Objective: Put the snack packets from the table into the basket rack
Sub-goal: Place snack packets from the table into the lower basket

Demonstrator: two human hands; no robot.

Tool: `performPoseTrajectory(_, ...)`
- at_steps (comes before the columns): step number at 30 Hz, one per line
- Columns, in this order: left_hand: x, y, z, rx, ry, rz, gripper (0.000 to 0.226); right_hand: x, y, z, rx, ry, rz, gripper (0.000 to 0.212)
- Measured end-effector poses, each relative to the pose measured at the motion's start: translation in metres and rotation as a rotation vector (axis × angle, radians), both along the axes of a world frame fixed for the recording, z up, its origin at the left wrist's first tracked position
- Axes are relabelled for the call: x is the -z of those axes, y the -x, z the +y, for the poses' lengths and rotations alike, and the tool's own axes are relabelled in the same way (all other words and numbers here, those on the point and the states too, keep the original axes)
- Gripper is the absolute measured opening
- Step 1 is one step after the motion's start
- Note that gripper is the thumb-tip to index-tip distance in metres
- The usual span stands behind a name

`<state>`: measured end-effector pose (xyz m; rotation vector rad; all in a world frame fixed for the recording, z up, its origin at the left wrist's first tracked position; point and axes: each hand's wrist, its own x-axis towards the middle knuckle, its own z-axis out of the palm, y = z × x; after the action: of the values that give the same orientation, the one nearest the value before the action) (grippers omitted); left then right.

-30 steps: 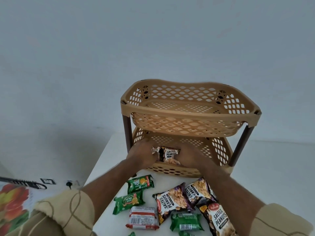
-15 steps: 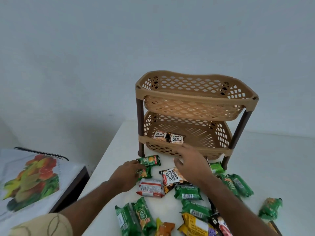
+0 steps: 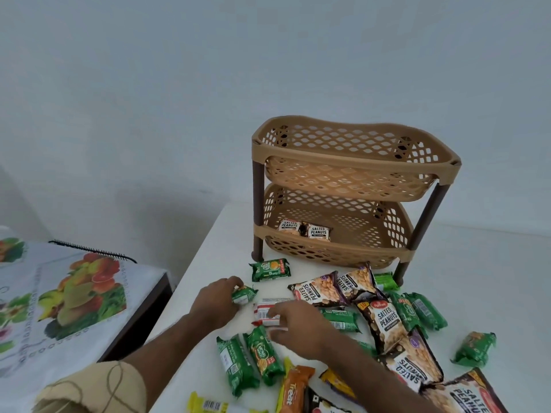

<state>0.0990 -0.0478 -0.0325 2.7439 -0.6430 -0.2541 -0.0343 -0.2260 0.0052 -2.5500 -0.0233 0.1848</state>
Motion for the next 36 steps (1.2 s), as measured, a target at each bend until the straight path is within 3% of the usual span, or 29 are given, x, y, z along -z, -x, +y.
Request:
performPoseTrajectory(8,-0.008,0.006,0.013,-0.082,0.151,0.035,0.049,0.026,0.002,0.024,0.011,-0.015,0.107,0.059)
performPoseTrajectory(17,-0.022,0.019,0.005,-0.122,0.308,-0.005,0.061,0.032,0.002,0.018,0.089,-0.33,0.15,0.067)
performPoseTrajectory(28,-0.046,0.016,-0.042,-0.184,0.664,0.407,0.04,-0.011,0.005,-0.048,0.321,-0.658,-0.059,0.061)
performPoseTrajectory(36,-0.088,0.018,-0.105,-0.19,0.86,0.447,0.031,-0.037,0.002,-0.116,0.578,-0.777,-0.238,0.057)
